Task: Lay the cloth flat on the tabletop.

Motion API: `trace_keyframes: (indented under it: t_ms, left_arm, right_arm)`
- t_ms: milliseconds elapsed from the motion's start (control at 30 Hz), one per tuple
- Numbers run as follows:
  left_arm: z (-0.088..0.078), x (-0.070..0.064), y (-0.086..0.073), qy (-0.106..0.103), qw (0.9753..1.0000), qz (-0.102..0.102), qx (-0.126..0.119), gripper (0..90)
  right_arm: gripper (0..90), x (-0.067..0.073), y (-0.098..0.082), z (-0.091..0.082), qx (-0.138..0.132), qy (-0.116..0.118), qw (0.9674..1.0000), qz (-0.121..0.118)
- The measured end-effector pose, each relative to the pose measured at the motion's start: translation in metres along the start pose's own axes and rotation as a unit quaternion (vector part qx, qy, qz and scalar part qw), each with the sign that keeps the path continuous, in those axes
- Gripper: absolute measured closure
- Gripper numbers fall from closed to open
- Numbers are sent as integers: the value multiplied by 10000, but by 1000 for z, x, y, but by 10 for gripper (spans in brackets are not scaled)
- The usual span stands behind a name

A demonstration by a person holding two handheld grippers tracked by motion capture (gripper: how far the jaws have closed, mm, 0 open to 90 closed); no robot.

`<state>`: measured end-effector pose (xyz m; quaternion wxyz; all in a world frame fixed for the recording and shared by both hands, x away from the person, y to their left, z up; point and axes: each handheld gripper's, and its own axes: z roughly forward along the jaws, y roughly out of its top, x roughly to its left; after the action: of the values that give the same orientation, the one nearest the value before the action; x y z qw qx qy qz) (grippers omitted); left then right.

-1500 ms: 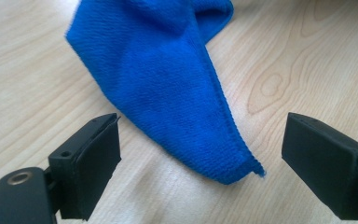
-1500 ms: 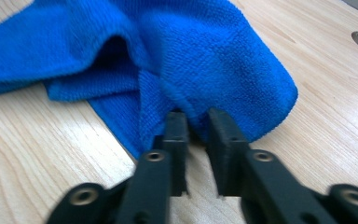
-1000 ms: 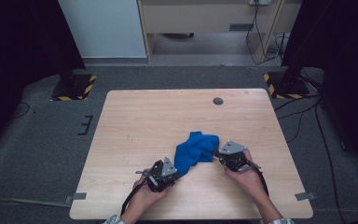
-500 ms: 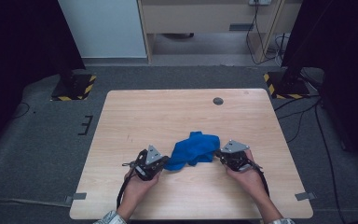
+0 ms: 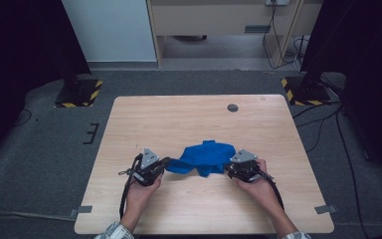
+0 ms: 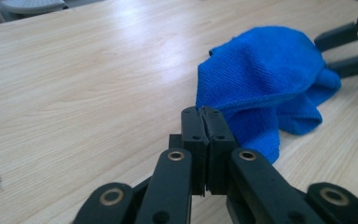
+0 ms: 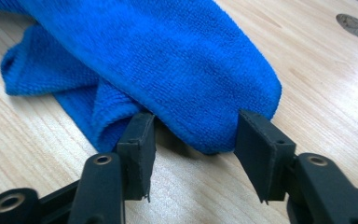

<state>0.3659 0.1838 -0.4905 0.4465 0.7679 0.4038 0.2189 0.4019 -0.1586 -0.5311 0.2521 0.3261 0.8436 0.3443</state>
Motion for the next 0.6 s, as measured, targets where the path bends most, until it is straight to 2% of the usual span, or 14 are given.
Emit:
trace_keyframes:
  t_ms: [67, 100, 133, 200, 300, 467, 567, 600]
  left_arm:
    - [0, 3, -1, 14, 10000, -30, 18, 882]
    - [1, 3, -1, 12, 10000, -38, 36, 882]
    - [1, 4, -2, 11, 10000, -44, 51, 882]
    - [1, 4, -2, 7, 10000, -43, 80, 882]
    - [2, 3, -2, 4, 9999, -14, 102, 881]
    - [6, 3, -3, -51, 9998, 12, 207, 874]
    - [17, 4, -2, 20, 9993, 176, 329, 872]
    - [17, 4, -2, 20, 9993, 176, 329, 874]
  right_arm:
    - [522, 1, 0, 3, 61, -62, 10000, -25]
    - [633, 2, 0, 3, 46, -7, 10000, -2]
    - [633, 2, 0, 3, 46, -7, 10000, -2]
    - [781, 2, 1, 3, 24, 62, 10000, -4]
    - [882, 4, 2, -1, -71, 195, 9998, 50]
    - [890, 1, 4, -8, -140, 228, 9996, 115]
    - [892, -1, 1, -16, -129, 246, 9994, 212]
    - [892, -1, 1, -16, -129, 246, 9994, 212]
